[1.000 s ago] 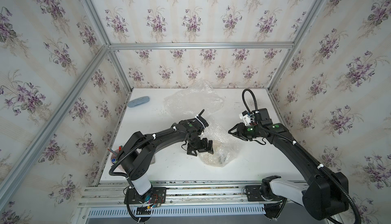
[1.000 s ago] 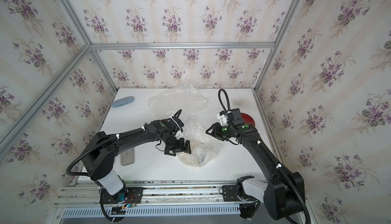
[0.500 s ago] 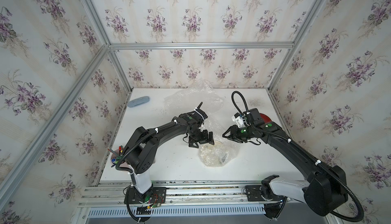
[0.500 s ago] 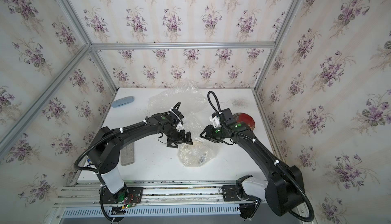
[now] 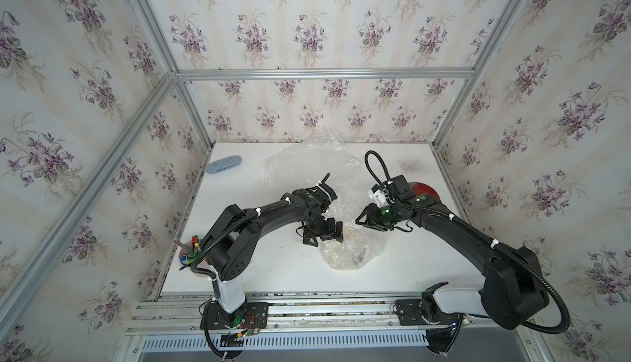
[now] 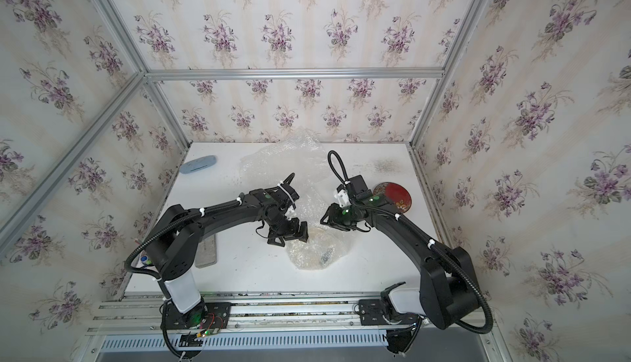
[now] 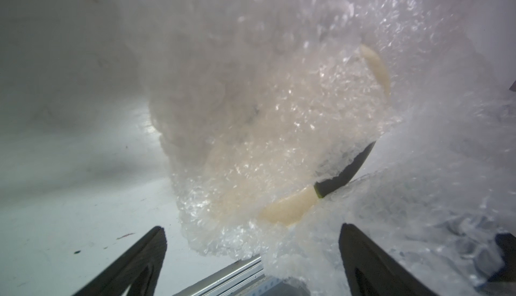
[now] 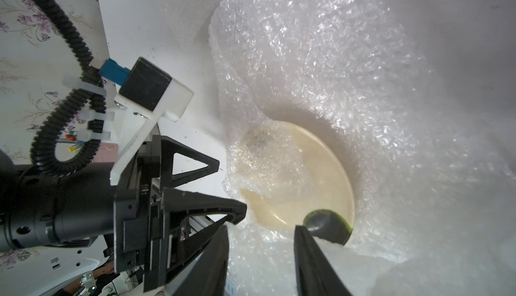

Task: Unpack dinner plates from bubble wrap
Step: Unwrap the bubble wrap at the center of the board.

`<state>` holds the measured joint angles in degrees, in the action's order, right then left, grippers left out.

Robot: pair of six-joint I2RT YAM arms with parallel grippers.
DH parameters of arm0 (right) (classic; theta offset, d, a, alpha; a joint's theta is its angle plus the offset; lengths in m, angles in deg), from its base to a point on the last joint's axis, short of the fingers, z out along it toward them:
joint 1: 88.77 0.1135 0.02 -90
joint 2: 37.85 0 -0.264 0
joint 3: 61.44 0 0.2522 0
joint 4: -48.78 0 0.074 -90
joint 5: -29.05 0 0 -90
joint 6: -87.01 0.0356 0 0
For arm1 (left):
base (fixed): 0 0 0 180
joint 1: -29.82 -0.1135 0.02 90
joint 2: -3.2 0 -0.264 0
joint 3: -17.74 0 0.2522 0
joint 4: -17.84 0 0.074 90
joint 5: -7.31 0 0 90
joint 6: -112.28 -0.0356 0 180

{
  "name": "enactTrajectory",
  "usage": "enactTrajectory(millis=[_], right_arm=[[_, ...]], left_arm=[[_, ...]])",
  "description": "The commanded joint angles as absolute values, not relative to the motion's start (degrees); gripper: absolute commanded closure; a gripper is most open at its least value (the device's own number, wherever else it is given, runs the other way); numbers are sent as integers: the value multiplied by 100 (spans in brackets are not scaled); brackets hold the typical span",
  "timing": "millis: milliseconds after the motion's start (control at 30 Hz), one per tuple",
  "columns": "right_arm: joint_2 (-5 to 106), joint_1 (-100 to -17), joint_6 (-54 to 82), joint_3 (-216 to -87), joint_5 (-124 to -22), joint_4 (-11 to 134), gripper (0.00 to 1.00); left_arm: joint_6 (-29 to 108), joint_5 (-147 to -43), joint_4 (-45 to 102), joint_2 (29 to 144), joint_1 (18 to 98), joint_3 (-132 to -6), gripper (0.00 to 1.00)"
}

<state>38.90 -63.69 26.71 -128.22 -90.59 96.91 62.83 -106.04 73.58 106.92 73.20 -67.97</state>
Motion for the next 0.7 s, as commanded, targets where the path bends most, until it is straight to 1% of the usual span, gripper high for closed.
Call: enactTrajectory(millis=[0, 200, 400, 500, 667], right_arm=[[3718, -6356, 2589, -12764, -8881, 9877, 59], [2909, -6364, 2796, -12638, -8439, 10281, 59], [2346, -6365, 3107, -12618, -8363, 10524, 61], [2318, -6370, 3301, -12440, -8722, 10318, 65], [2397, -6366, 3636, -11652, -9230, 9572, 76]], left_arm=[[6386, -10524, 7382, 10559, 7464, -6807, 1], [6639, -10481, 7387, 10479, 8092, -6915, 1], [6796, -10401, 7384, 10605, 8711, -6968, 1], [6807, -10361, 7387, 10736, 8939, -6937, 1], [6793, -10295, 7369, 10775, 9012, -6858, 1]])
